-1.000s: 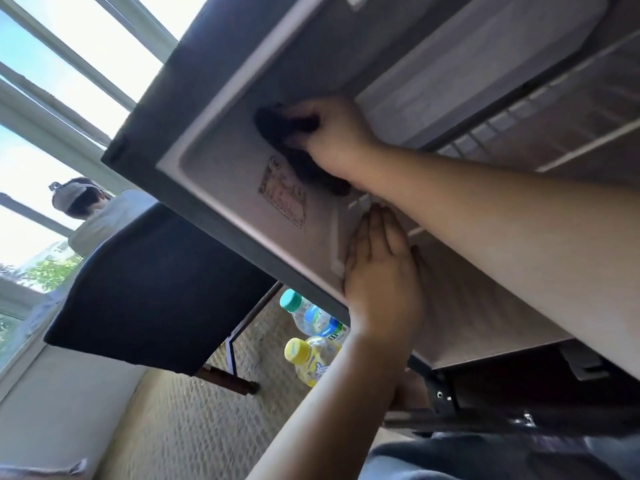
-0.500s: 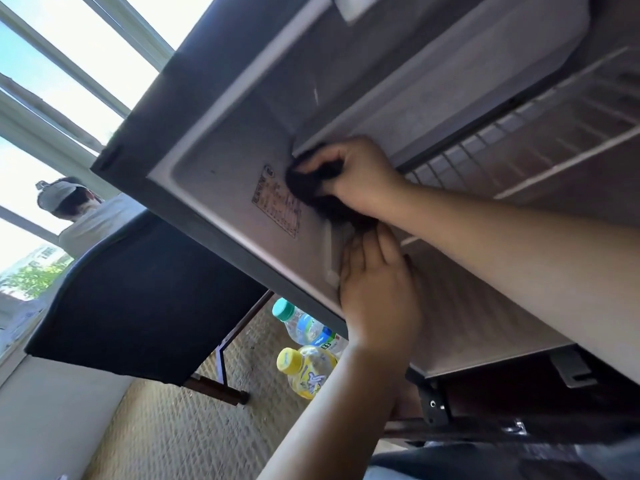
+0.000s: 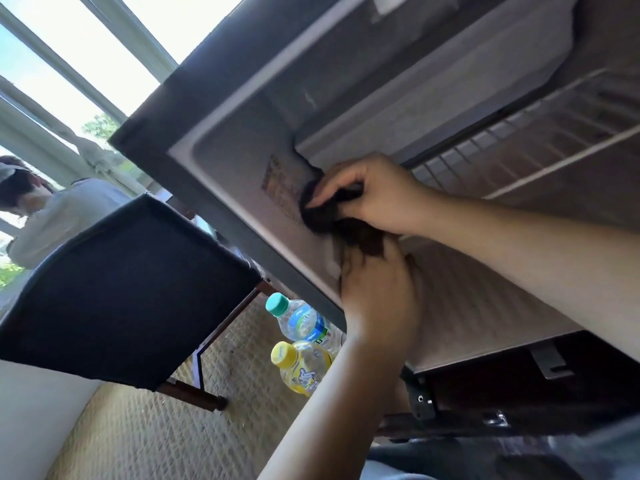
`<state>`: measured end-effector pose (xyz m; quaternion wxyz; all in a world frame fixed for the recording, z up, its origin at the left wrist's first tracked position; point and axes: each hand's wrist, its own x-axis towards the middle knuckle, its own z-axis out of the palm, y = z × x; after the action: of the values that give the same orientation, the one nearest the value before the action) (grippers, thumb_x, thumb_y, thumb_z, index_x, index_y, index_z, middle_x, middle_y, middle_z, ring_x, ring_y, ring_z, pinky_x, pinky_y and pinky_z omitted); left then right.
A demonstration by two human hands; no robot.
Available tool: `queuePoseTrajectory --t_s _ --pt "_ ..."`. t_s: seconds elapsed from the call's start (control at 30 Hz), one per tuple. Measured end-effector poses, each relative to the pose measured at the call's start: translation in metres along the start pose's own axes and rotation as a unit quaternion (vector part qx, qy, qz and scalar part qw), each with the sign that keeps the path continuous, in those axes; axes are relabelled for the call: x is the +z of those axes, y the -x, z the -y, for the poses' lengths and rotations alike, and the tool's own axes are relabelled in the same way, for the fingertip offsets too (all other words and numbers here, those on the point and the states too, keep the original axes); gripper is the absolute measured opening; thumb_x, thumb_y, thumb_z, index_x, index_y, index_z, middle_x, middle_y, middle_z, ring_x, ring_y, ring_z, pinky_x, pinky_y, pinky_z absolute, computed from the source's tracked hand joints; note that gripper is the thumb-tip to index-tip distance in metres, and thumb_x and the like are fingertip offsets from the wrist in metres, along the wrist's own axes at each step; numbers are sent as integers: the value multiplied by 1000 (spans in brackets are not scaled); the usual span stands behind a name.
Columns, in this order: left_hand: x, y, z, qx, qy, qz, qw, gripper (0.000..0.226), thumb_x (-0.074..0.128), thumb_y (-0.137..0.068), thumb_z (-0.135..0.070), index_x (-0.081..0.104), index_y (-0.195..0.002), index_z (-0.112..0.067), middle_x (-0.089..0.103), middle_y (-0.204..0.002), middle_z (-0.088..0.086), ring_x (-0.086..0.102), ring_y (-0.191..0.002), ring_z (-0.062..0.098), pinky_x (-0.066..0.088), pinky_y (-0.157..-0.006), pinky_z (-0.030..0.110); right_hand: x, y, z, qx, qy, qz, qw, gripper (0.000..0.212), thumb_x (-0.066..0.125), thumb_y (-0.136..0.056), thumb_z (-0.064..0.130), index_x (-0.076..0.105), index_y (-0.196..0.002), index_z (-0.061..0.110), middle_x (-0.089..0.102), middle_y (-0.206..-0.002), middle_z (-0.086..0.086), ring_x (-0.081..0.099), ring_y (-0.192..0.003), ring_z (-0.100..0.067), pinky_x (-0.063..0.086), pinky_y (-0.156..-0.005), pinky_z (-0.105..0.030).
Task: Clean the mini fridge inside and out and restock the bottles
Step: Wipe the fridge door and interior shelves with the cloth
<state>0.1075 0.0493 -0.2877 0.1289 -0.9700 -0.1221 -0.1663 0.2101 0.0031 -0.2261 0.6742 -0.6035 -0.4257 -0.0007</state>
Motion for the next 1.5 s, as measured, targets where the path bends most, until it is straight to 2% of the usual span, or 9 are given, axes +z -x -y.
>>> queuePoseTrajectory --t_s 0.17,0.3,0.43,0.57,0.67,0.83,1.13,1.33,1.5 --pt "1 32 4 39 137 -38 989 59 26 -91 -37 24 -144 -11 26 -152 11 21 -141 27 17 -115 41 17 -28 56 26 -117 -132 984 35 75 -74 -4 69 -108 5 64 -92 6 57 -74 5 41 -78 -3" --pt "-3 42 14 77 197 -73 975 54 35 -92 -29 29 -142 -12 27 -153 5 18 -144 17 13 -118 29 20 -26 73 -34 -116 -100 988 35 74 -74 -5 67 -96 22 62 -88 14 58 -83 5 40 -80 -3" --pt "-16 50 15 80 251 -75 962 36 41 -89 -24 45 -123 -15 51 -130 10 44 -124 22 38 -103 34 7 9 43 -43 -31 19 998 43 73 -71 -11 67 -81 30 65 -84 16 59 -80 10 41 -81 -8" --pt "-36 64 21 88 211 -134 964 8 49 -80 -15 54 -82 -9 58 -86 6 52 -86 24 44 -72 32 -4 21 2 38 180 39 982 36 67 -79 -1 73 -103 24 73 -102 1 65 -98 -9 47 -90 -23" --pt "-45 70 37 92 201 -148 964 13 48 -83 -13 60 -85 -7 62 -92 3 54 -92 20 44 -78 26 7 4 -3 74 285 -17 956 31 62 -89 15 67 -119 18 68 -118 -7 60 -111 -23 42 -87 -24" --pt "-53 73 49 120 190 -142 964 20 47 -87 -13 64 -93 -6 64 -101 2 57 -100 19 46 -86 24 24 -17 -4 166 261 -98 946 26 56 -92 21 69 -113 11 67 -116 -13 59 -111 -28 41 -77 -26" --pt "-63 66 31 98 279 -218 930 13 53 -86 -6 66 -86 -2 65 -84 4 58 -82 25 46 -76 32 1 78 35 -27 226 88 970 28 63 -76 6 75 -100 15 73 -98 1 64 -94 -11 47 -83 -25" --pt "-72 56 4 124 278 -187 934 21 48 -83 -12 63 -94 -3 62 -96 9 51 -89 24 43 -81 30 -42 108 36 -82 375 -36 923 31 57 -80 -1 71 -106 9 71 -103 -7 60 -101 -27 42 -91 -26" --pt "-70 12 -27 52 310 -145 938 23 50 -91 -17 61 -109 -6 62 -103 12 56 -97 30 46 -79 37 -126 89 60 -97 582 -131 797 37 53 -78 -9 69 -109 0 67 -108 -19 57 -105 -39 47 -84 -38"
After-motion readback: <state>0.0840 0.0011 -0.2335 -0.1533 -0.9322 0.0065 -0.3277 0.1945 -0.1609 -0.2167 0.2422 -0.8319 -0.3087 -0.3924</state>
